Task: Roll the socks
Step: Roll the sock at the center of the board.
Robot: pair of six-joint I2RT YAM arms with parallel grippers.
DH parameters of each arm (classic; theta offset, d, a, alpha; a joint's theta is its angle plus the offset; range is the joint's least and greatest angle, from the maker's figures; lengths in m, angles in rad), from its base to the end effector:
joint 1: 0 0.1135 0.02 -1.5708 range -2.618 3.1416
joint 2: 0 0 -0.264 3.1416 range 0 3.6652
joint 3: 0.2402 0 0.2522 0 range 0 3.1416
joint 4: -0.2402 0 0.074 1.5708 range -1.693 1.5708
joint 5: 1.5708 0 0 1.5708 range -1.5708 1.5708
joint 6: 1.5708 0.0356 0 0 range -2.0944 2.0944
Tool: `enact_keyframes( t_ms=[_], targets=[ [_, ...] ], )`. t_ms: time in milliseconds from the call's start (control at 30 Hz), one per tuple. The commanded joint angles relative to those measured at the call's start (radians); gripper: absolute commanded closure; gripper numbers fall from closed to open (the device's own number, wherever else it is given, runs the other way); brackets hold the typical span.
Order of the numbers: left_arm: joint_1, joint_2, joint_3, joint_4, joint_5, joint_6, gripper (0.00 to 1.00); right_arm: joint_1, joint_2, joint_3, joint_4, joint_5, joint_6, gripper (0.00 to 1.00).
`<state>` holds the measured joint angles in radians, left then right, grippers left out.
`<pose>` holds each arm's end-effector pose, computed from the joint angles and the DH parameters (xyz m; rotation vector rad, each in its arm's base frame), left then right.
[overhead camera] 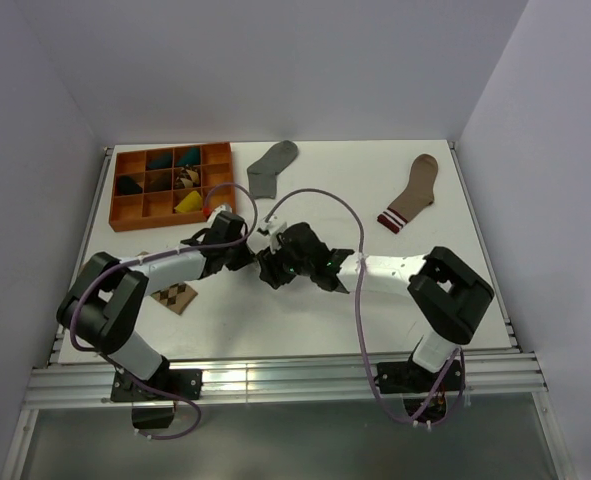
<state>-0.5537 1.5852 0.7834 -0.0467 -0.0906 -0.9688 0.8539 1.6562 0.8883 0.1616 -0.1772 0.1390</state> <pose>0.2651 -0.1601 0.1610 -0.5570 2.4372 -0.5693 0.2253 0.2680 0.1874 -0.8913 2.0853 0.7418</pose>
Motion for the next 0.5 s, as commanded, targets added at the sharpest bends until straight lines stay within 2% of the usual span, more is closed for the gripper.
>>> enact_keyframes(
  t_ms=[0,233,467],
  targets=[
    [0.006,0.032,0.046,-0.133,0.014,0.090,1.00,0.053,-0.038,-0.026,0.098,0.255,-0.157,0.43],
    [0.008,0.053,0.077,-0.157,0.049,0.113,1.00,0.149,0.033,0.003,0.134,0.447,-0.272,0.42],
    [0.006,0.061,0.085,-0.157,0.066,0.119,1.00,0.215,0.116,0.028,0.184,0.495,-0.328,0.42]
  ],
)
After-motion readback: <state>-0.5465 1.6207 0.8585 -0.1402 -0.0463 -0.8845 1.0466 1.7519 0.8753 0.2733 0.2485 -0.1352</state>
